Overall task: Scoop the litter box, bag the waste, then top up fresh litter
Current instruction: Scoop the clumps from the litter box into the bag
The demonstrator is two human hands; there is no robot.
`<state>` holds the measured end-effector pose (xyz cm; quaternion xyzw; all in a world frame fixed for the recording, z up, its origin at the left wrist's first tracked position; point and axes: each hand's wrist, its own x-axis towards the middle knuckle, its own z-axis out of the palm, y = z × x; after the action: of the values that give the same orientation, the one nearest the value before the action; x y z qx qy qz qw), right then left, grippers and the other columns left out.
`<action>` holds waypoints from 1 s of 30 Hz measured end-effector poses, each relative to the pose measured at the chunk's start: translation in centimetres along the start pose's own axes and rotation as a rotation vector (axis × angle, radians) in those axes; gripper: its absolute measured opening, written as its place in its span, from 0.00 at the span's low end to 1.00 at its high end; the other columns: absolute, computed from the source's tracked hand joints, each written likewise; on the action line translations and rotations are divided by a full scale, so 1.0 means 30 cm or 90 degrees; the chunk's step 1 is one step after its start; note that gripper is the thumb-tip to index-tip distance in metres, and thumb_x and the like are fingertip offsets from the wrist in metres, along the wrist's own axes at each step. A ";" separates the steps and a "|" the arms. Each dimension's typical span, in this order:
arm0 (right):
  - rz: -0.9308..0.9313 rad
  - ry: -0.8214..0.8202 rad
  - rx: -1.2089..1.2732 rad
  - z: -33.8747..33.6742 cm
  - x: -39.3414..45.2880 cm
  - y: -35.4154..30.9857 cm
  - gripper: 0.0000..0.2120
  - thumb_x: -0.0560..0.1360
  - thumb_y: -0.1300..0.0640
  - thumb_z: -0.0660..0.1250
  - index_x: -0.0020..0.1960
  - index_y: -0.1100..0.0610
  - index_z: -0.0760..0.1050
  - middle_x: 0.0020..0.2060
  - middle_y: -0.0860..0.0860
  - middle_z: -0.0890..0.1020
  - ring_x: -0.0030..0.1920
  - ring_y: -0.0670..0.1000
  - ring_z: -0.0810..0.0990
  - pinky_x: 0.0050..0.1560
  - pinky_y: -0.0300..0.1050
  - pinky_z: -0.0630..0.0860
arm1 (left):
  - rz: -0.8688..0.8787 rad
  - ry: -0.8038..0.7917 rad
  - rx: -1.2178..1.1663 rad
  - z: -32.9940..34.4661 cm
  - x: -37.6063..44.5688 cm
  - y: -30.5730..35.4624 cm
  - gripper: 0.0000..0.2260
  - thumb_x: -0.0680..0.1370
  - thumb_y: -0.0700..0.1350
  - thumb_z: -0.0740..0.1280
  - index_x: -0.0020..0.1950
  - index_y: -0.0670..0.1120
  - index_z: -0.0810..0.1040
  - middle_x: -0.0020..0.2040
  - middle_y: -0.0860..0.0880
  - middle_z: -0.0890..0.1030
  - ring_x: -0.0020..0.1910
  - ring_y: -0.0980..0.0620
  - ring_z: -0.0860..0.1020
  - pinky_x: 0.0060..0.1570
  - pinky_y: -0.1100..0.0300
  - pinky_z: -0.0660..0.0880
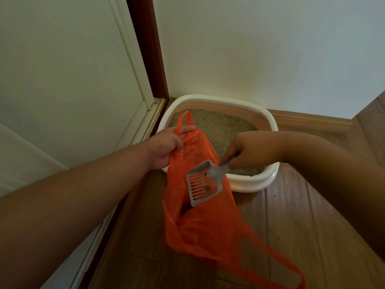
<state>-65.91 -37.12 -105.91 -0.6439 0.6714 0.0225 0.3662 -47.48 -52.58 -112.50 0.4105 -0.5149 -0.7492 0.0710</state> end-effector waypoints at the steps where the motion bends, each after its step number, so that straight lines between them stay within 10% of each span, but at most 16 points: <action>1: 0.016 -0.017 -0.014 0.003 0.006 -0.029 0.13 0.79 0.52 0.66 0.60 0.49 0.85 0.37 0.42 0.85 0.30 0.40 0.76 0.41 0.40 0.75 | 0.004 0.000 -0.006 0.002 -0.001 0.003 0.38 0.70 0.20 0.51 0.74 0.47 0.75 0.67 0.42 0.82 0.69 0.40 0.79 0.47 0.55 0.83; 5: 0.102 -0.047 -0.027 0.036 0.029 -0.138 0.16 0.76 0.62 0.63 0.60 0.66 0.81 0.45 0.60 0.86 0.27 0.50 0.72 0.26 0.35 0.66 | 0.016 0.005 0.007 0.008 -0.001 0.006 0.38 0.71 0.20 0.50 0.76 0.45 0.73 0.67 0.42 0.82 0.70 0.39 0.78 0.71 0.43 0.71; 9: 0.113 0.036 -0.062 0.044 0.021 -0.177 0.11 0.82 0.58 0.61 0.57 0.62 0.80 0.43 0.56 0.79 0.36 0.52 0.74 0.31 0.38 0.67 | 0.004 -0.007 0.033 0.009 0.006 0.004 0.39 0.70 0.21 0.51 0.76 0.46 0.73 0.68 0.43 0.81 0.70 0.40 0.78 0.76 0.40 0.67; 16: 0.078 0.023 -0.011 -0.018 -0.001 -0.130 0.14 0.78 0.50 0.65 0.44 0.60 0.82 0.30 0.50 0.78 0.31 0.51 0.73 0.30 0.40 0.71 | 0.019 0.025 0.024 0.003 0.010 -0.001 0.37 0.71 0.21 0.52 0.72 0.48 0.77 0.66 0.40 0.81 0.67 0.38 0.79 0.64 0.46 0.77; 19: 0.089 0.018 0.185 -0.049 -0.010 -0.035 0.12 0.77 0.51 0.67 0.52 0.56 0.85 0.28 0.51 0.74 0.26 0.50 0.67 0.27 0.43 0.63 | 0.022 0.055 0.027 -0.008 0.014 -0.006 0.36 0.71 0.21 0.53 0.68 0.50 0.79 0.65 0.38 0.81 0.61 0.39 0.82 0.50 0.52 0.81; 25: 0.058 0.051 0.548 -0.029 -0.039 0.212 0.16 0.82 0.63 0.60 0.60 0.55 0.84 0.27 0.50 0.65 0.27 0.48 0.58 0.27 0.43 0.53 | -0.019 0.111 0.108 -0.052 0.029 -0.025 0.33 0.74 0.23 0.55 0.71 0.49 0.78 0.61 0.38 0.82 0.54 0.38 0.85 0.57 0.38 0.82; 30: 0.149 0.201 0.630 0.040 -0.032 0.333 0.14 0.82 0.61 0.60 0.61 0.59 0.82 0.30 0.53 0.69 0.27 0.48 0.60 0.26 0.42 0.55 | -0.042 0.110 0.109 -0.056 0.018 -0.040 0.34 0.73 0.22 0.54 0.72 0.47 0.77 0.58 0.38 0.83 0.52 0.39 0.85 0.39 0.52 0.83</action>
<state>-74.25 -34.02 -110.70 -0.3103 0.7160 -0.3533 0.5160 -46.31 -53.52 -114.01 0.4950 -0.5550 -0.6663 0.0549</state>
